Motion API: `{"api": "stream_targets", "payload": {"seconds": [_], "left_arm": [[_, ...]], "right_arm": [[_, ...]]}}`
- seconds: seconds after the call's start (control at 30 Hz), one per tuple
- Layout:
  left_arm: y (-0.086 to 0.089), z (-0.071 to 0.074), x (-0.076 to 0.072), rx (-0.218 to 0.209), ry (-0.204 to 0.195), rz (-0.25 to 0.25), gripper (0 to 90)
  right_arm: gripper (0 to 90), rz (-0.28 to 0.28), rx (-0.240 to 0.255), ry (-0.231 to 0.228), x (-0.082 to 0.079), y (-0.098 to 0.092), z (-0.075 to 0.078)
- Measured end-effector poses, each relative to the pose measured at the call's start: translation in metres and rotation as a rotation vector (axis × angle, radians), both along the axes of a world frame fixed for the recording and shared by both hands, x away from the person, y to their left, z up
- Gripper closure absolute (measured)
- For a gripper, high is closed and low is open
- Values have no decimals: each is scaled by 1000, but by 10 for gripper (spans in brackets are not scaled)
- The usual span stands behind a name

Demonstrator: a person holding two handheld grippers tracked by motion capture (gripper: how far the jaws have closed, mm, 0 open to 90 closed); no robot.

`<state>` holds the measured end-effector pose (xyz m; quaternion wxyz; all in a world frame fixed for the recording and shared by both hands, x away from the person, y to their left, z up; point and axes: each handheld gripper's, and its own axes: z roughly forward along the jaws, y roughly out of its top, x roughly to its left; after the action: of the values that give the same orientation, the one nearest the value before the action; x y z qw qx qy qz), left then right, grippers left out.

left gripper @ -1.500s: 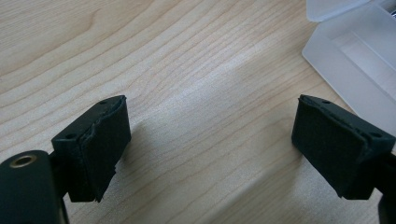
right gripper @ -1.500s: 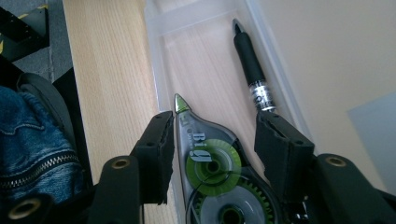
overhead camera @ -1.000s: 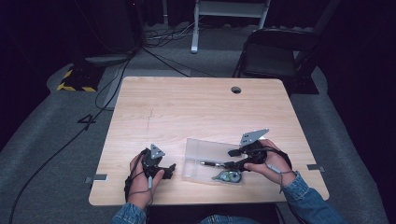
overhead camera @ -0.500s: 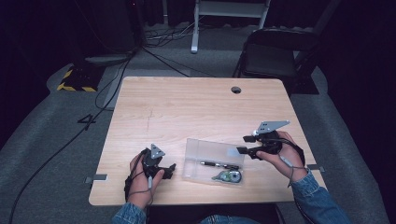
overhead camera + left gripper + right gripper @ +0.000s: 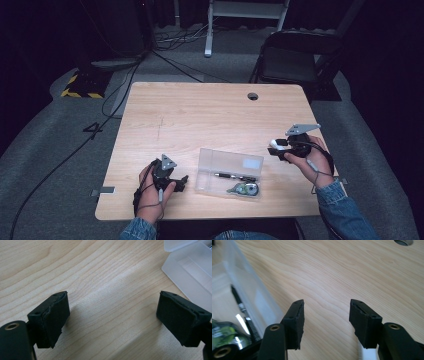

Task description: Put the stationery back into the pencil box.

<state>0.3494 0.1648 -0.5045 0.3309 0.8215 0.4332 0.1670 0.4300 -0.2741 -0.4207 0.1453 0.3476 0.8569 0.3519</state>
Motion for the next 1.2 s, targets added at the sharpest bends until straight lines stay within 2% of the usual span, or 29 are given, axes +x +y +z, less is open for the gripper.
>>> {"api": "stream_targets", "payload": {"seconds": [0.37,0.4,0.5,0.73,1.2], "left_arm": [[0,0,0,-1,-1,1,119],[0,0,0,-1,0,1,119],[0,0,0,-1,0,1,119],[0,0,0,-1,0,1,118],[0,0,0,-1,0,1,118]], "right_arm": [[486,-82,-88,19,15,-20,-17],[492,-98,-116,32,18,-24,-21],[512,-112,-130,53,21,-28,-28],[560,-136,-154,105,25,-33,-39],[672,-131,-201,171,29,-35,-52]]}}
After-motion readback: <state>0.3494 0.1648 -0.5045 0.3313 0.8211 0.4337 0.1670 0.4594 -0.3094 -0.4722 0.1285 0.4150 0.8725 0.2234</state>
